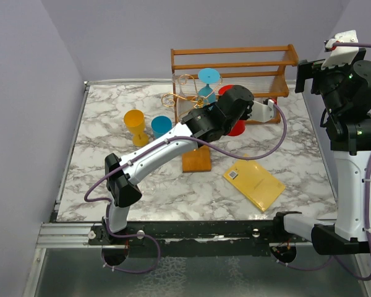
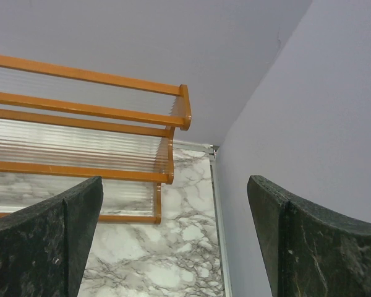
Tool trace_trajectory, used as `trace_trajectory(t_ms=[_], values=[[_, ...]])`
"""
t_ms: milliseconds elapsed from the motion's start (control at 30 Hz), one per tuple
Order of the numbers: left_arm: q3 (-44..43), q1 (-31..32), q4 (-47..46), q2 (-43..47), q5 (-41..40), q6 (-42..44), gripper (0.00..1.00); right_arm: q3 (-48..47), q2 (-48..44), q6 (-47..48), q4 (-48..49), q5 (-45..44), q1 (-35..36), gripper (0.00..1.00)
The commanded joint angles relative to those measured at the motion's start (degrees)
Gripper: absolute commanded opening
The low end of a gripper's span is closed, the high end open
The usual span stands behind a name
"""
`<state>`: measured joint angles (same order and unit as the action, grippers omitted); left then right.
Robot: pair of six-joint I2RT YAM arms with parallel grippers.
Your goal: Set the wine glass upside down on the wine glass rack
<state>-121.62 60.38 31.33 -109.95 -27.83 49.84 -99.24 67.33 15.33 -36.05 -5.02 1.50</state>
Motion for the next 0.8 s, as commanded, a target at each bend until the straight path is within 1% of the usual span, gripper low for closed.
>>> trace_trajectory(t_ms=[0, 500, 767], values=[[0.7, -0.6, -2.1, 1.1, -2.0, -0.3, 0.02, 0.4, -1.1, 0.2, 1.0, 1.4, -0.3, 1.0], [0.2, -0.9, 3.1, 2.0, 1.3, -3.1, 0.09, 0.8, -1.0, 0.4, 1.2, 1.8, -0.3, 1.0], [-1.6, -0.9, 5.7, 1.8, 2.4, -4.4, 0.12, 0.9, -1.0, 0.5, 1.2, 1.9, -0.3, 1.0]])
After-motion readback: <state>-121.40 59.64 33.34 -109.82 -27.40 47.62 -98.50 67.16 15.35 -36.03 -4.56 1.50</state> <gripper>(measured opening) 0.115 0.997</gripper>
